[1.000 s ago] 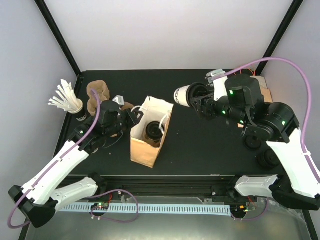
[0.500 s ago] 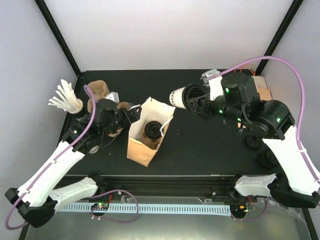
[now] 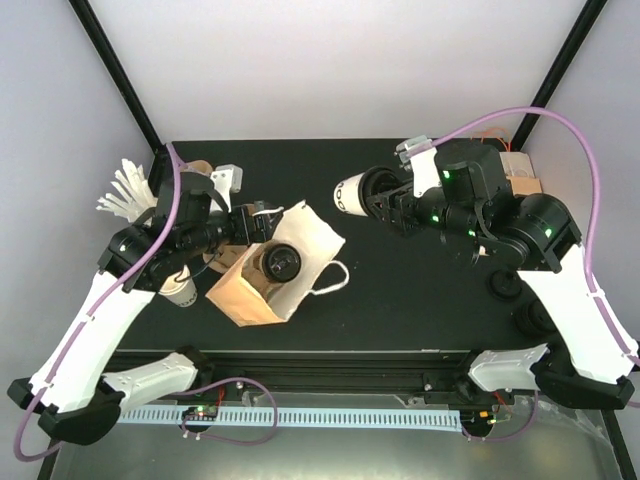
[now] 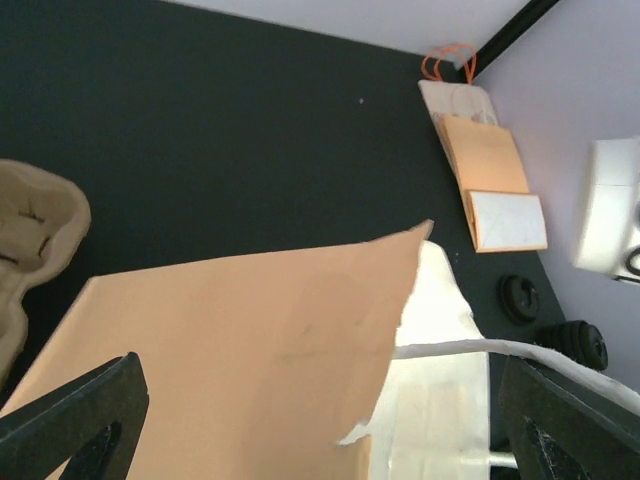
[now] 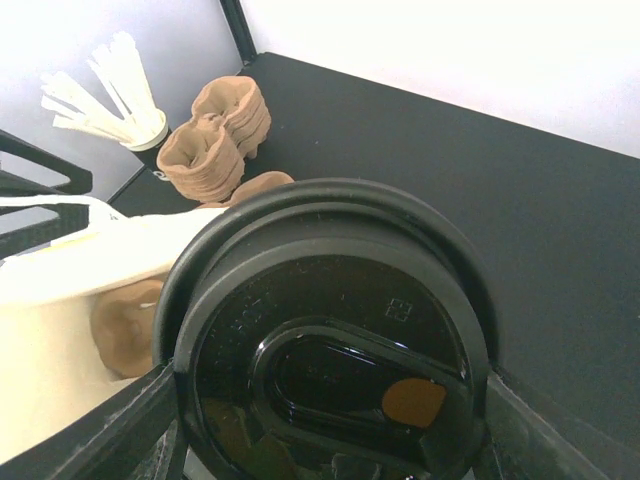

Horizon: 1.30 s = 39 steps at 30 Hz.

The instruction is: Pack the takeout coffee

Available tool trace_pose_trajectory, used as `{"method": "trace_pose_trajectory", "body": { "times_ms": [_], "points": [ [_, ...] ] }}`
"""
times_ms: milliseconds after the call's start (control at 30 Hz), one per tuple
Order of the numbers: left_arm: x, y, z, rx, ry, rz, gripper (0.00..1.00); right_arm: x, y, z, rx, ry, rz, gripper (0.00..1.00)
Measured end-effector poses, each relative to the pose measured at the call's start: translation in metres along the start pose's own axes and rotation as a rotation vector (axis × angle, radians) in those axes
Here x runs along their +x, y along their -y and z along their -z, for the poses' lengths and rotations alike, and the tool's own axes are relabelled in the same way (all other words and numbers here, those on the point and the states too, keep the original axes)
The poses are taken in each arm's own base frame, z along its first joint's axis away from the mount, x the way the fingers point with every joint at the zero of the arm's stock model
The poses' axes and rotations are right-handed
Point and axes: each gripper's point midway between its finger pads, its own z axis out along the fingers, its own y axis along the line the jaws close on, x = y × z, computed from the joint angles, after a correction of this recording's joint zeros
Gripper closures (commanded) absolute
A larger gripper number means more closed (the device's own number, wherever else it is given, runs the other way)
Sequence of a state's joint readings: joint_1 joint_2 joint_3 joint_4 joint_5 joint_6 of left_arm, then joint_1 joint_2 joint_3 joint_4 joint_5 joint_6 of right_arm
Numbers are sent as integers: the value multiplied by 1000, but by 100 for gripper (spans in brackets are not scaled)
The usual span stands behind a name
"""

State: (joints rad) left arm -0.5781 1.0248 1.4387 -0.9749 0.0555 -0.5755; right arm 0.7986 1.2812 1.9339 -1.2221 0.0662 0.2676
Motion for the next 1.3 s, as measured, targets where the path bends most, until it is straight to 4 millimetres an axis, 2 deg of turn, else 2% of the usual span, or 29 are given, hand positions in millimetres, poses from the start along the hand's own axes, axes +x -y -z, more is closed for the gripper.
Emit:
{"method": "trace_pose_trajectory", "body": {
  "times_ms": [67, 200, 300, 400, 567, 667, 733, 833, 1067, 1167, 1300],
  "points": [
    [3, -7, -6, -5, -27, 23, 2, 0, 0, -2, 0, -3, 0, 73],
    [17, -29, -22, -16, -86, 101, 21, 1, -1, -6, -1, -15, 0, 73],
    [27, -27, -33, 40, -127, 150, 30, 3, 0, -7, 5, -24, 1, 73],
    [30, -14, -38, 118, -158, 174, 38, 4, 5, -6, 20, -27, -4, 73],
    [29, 6, -44, 220, -203, 211, 42, 7, 23, 3, 68, -15, -24, 73],
    [31, 16, -50, 249, -230, 260, 51, 10, 35, 8, 98, -10, -35, 73],
    [31, 29, -54, 285, -241, 285, 57, 12, 42, 11, 117, -8, -41, 73],
    [33, 53, -58, 347, -257, 305, 61, 14, 50, 13, 140, -8, -47, 73],
    [35, 103, -68, 442, -267, 405, 62, 22, 72, 17, 208, -23, -55, 73],
    [21, 116, -68, 486, -223, 484, 61, 22, 85, 24, 253, -14, -61, 73],
    [1, 118, -72, 501, -138, 573, 58, 23, 92, 26, 287, -14, -59, 73]
  ]
}}
